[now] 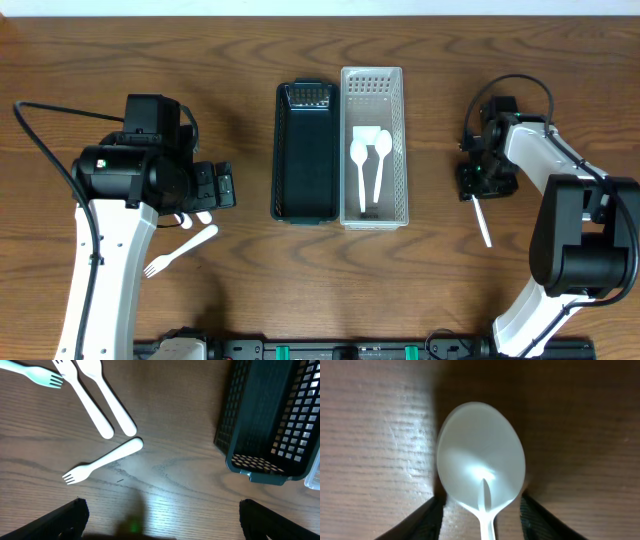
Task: Pack container
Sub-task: 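Move the right gripper to a spoon and grasp it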
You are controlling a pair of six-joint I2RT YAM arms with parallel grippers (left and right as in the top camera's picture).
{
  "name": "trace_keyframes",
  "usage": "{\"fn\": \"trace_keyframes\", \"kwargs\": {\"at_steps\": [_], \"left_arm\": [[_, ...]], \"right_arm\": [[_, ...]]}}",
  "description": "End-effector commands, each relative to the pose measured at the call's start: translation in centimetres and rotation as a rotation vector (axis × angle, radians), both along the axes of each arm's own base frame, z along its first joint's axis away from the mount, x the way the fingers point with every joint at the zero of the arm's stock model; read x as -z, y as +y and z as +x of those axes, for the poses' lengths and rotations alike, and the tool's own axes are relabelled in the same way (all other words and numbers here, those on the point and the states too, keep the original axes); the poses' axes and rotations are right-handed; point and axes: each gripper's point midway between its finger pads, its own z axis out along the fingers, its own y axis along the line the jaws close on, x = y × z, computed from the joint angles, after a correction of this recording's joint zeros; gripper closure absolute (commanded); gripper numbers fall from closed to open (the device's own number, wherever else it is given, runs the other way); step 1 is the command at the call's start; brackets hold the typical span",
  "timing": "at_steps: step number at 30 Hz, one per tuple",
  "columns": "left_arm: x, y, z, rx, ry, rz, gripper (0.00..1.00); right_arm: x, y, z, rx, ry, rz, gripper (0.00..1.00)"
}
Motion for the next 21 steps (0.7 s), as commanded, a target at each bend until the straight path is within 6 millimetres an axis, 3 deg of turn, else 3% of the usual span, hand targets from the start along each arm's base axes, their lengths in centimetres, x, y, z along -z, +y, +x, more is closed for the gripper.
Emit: {"fn": "trace_keyframes", "kwargs": {"at_steps": [1,5,8,15,21], "left_arm": [[-0.5,-0.07,0.18,0.007,-0.015,-0.008,0.02],[-0.5,-0.07,0.17,0.007,-0.015,-0.008,0.02],[-0.5,-0.08,0.17,0.007,-0.015,-0.008,0.02],[-0.5,-0.07,0.18,0.007,-0.015,-0.008,0.02],[-0.5,-0.08,0.18,0.007,-0.015,-0.008,0.02]], "right_arm": [[1.87,0.18,-1.85,0.022,0.082,-0.005,0.44],[1.8,0.19,-2.29,0.046,0.099,-0.008,0.49],[1.76,0.21,-2.53,0.058,0.109,-0.009,0.7],[1.72,0.22,-2.7,0.066,0.115,-0.01,0.95],[1.79,0.21,-2.36,0.066,0.101,-0.011,0.99]]}}
